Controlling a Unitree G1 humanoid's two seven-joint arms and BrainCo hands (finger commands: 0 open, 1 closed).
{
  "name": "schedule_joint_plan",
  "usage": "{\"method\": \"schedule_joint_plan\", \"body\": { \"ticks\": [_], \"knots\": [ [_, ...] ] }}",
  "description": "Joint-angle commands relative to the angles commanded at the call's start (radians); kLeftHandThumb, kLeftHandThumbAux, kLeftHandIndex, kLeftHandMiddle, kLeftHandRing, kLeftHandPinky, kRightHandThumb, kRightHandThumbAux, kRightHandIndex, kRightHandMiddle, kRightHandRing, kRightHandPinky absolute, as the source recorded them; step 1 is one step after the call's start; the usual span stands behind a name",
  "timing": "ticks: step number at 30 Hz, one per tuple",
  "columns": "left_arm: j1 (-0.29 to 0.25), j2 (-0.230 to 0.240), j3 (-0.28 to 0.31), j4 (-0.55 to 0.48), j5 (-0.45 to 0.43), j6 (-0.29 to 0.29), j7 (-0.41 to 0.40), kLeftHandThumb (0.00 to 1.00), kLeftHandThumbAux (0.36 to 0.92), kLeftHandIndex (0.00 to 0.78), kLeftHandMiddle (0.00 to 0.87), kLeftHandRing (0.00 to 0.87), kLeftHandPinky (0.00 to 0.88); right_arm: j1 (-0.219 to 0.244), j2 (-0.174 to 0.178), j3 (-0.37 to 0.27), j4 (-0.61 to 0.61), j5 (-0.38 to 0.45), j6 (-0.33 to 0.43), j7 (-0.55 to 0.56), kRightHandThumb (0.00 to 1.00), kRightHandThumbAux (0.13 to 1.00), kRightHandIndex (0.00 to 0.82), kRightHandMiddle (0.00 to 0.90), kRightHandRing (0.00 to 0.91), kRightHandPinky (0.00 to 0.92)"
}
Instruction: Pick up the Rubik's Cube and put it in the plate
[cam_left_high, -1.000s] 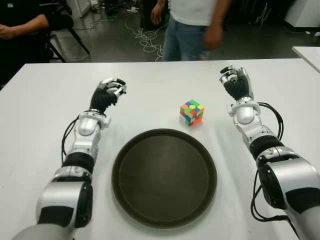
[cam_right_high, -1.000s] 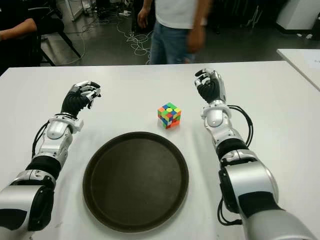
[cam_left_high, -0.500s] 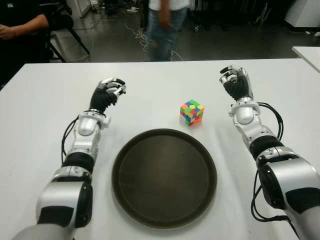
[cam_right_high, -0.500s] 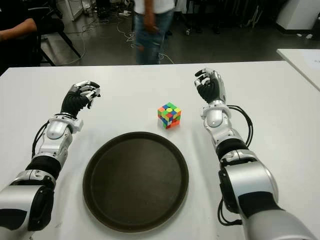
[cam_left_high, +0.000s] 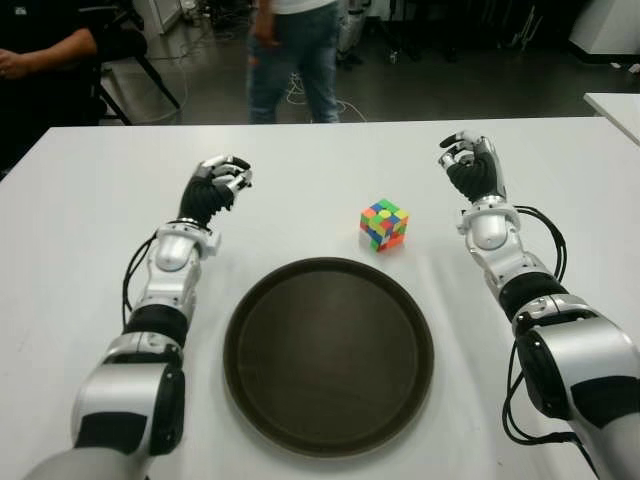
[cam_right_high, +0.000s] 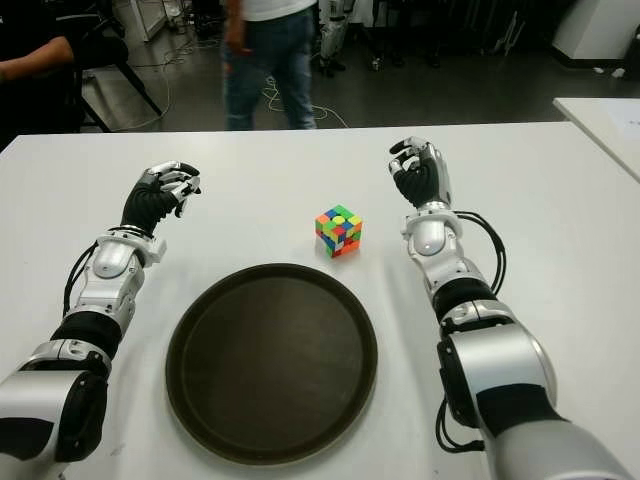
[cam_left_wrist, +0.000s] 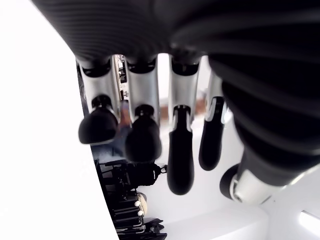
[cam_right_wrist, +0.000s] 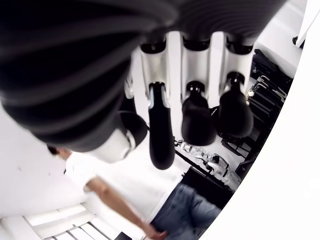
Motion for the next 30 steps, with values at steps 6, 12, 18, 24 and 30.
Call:
{"method": "schedule_joint_plan", "body": {
  "ticks": [6,12,18,24,30],
  "knots": [
    [-0.001,0.000,0.002,0.004,0.002,0.005,0.008,0.838,0.666,0.416,0.578,0.765,0.784,-0.001,0.000,-0.001,0.001,0.001,0.003,0.003,0.702,0.722,0.430,0.742,0.746,0.752],
    [-0.003,-0.002,0.002,0.006,0.003,0.008,0.015,0.839,0.665,0.417,0.578,0.763,0.786,-0.001,-0.002,0.000,0.002,-0.001,0.003,0.005,0.702,0.722,0.430,0.745,0.750,0.760],
    [-0.002,-0.003,0.007,0.007,-0.003,0.007,0.008,0.839,0.665,0.415,0.575,0.757,0.782,-0.001,-0.002,0.006,0.004,-0.008,0.009,-0.004,0.703,0.722,0.430,0.744,0.751,0.759],
    [0.000,0.000,0.006,0.004,-0.004,0.011,0.007,0.839,0.665,0.416,0.578,0.761,0.782,-0.002,0.002,0.006,0.007,-0.009,0.018,-0.012,0.703,0.722,0.430,0.734,0.745,0.755],
    [-0.002,0.009,0.007,0.007,0.001,0.011,0.017,0.839,0.666,0.415,0.578,0.761,0.784,-0.006,0.010,-0.002,0.008,-0.001,0.032,-0.027,0.703,0.722,0.430,0.739,0.744,0.753]
  ]
}}
